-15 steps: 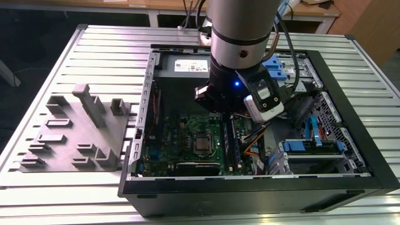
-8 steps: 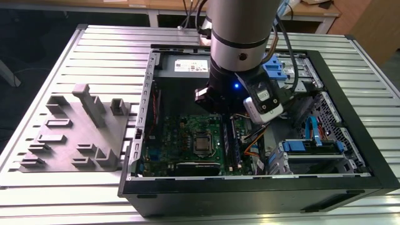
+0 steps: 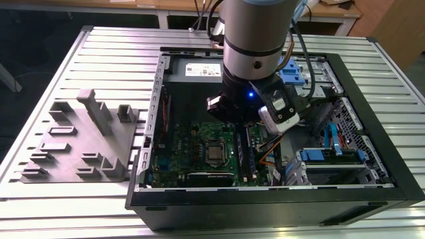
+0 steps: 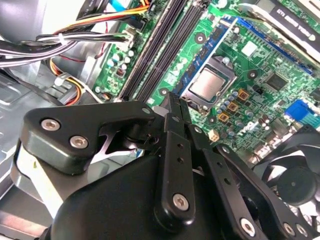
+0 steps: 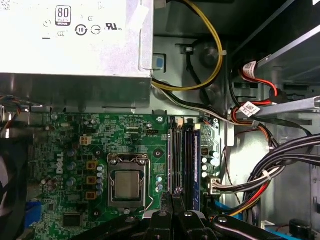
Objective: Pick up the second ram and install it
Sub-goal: 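Insert the second ram into the second slot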
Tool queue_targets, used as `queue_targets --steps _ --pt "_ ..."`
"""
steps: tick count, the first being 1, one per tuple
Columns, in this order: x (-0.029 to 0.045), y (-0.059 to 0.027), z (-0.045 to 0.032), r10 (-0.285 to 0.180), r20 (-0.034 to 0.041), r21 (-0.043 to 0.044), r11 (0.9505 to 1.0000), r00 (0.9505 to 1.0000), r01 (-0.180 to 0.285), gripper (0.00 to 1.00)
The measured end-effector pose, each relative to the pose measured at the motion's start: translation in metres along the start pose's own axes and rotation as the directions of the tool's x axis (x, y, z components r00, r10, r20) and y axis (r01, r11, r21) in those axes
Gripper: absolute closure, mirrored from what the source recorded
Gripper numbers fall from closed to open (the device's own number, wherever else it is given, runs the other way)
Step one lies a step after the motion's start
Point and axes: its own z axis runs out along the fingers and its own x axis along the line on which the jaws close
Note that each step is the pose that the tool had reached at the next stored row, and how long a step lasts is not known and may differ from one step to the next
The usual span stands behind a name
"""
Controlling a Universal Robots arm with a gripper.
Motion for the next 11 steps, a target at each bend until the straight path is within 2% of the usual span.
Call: queue_targets --steps 11 --pt "-0.0121 -0.0001 0.0026 0.0 -0.001 0.0 1.0 1.0 0.0 0.92"
